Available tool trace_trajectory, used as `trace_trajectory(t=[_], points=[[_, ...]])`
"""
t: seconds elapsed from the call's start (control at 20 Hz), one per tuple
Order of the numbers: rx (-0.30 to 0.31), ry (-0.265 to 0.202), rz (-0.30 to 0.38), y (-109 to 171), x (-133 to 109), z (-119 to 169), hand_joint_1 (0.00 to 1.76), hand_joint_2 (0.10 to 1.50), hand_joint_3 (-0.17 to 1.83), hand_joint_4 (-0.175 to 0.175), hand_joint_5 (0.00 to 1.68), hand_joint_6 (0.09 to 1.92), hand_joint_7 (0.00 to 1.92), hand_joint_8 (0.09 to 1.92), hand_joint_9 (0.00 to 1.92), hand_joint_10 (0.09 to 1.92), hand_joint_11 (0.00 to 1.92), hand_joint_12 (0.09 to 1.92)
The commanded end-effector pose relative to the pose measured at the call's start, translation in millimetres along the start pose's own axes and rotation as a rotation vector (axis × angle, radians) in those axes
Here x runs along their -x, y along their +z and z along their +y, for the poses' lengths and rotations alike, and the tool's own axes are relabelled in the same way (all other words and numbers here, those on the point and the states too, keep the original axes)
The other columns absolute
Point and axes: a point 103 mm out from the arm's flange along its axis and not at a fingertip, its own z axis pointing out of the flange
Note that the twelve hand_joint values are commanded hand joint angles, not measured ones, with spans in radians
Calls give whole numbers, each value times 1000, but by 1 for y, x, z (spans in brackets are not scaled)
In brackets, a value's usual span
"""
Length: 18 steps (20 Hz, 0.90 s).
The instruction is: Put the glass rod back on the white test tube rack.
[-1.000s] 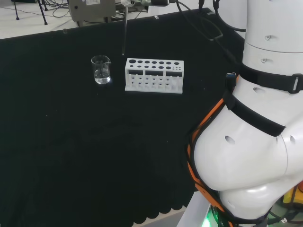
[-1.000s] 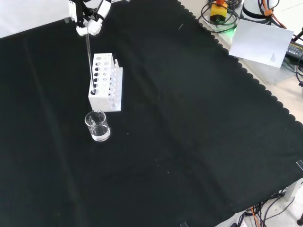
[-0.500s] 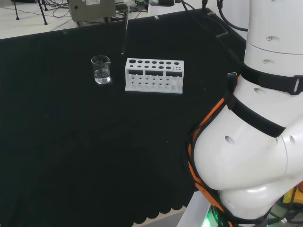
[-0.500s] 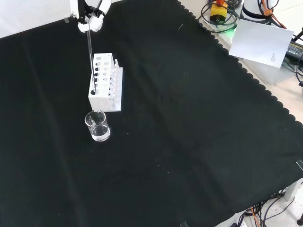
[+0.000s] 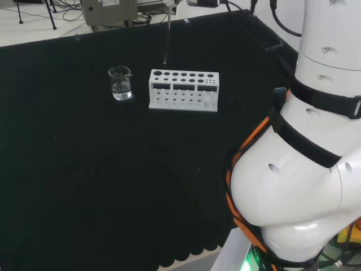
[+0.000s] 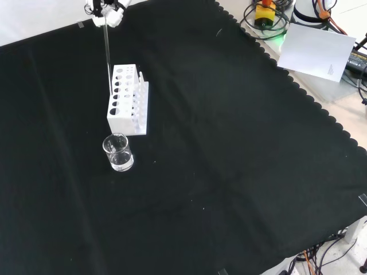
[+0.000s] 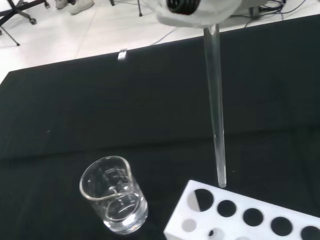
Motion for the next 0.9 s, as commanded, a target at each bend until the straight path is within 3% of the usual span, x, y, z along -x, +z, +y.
trace_trajectory(t=[0.05,0.55,0.9], points=[[11,29,-6,-5,14,-6,1236,1026,-175,-175,1480,142,1581,919,1920,436,1814,817],[13,72,-9,-3,34,-17,1236,1026,-175,-175,1482,140,1581,918,1920,437,1814,818],[14,78,-6,-3,36,-20,1236,1026,-175,-175,1482,138,1581,918,1920,436,1814,819]])
